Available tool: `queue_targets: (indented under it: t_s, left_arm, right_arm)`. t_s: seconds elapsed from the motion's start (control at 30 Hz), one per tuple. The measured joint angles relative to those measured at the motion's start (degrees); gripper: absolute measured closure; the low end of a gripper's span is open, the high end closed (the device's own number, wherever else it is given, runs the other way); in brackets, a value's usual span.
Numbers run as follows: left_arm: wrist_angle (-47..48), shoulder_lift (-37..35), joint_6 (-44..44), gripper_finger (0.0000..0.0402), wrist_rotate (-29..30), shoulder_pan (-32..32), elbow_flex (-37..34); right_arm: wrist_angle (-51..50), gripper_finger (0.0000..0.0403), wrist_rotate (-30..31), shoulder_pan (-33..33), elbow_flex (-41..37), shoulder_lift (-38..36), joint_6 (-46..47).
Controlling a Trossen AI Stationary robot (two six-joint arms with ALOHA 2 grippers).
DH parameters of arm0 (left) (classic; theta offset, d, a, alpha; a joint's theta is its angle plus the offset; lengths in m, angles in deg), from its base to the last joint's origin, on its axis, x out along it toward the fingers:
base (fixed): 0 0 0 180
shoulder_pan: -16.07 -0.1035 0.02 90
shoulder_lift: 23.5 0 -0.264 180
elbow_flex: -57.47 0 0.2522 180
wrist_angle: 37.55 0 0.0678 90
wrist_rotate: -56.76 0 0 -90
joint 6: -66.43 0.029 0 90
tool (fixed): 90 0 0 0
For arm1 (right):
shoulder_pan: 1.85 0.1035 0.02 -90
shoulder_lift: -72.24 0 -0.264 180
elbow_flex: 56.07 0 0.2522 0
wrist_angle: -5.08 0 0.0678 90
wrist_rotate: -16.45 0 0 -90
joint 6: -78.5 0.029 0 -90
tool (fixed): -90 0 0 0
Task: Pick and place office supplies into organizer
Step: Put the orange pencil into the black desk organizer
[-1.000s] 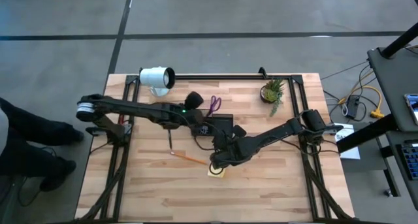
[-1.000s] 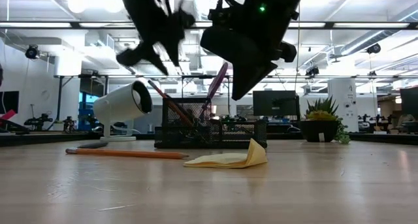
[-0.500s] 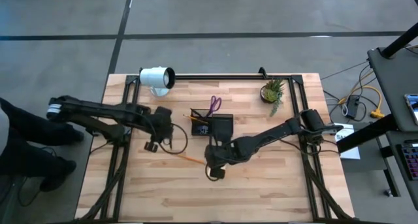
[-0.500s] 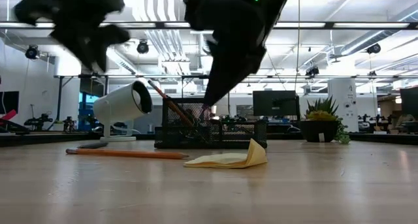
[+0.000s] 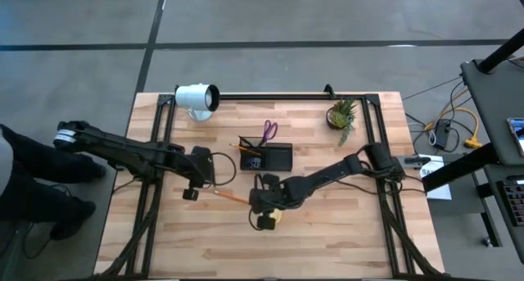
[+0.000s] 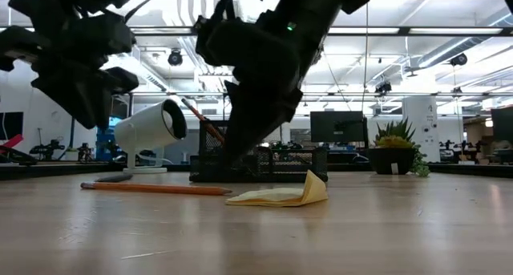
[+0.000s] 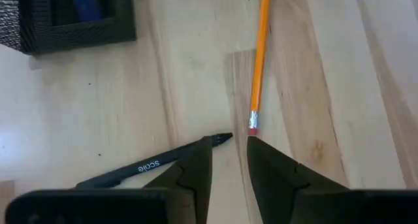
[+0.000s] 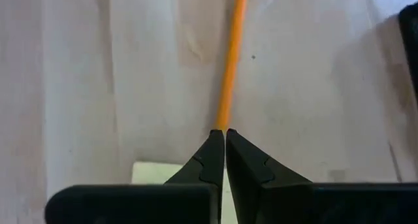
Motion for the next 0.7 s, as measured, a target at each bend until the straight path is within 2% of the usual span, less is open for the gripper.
queue_targets:
  t_s: [0.3,0.7]
  left_arm:
    - [-8.2,2.1,-6.9,0.0320,0.0,0.0,-2.9]
    - [-10.7,8.8,-7.2,0.0320,-0.6,0.0,-2.9]
  right_arm:
    - [0.2,0.0394,-0.1,-0.2,-0.1,1.3,0.7]
    - [3.3,0.0394,-1.0,-0.8,-0.2,3.1,1.2]
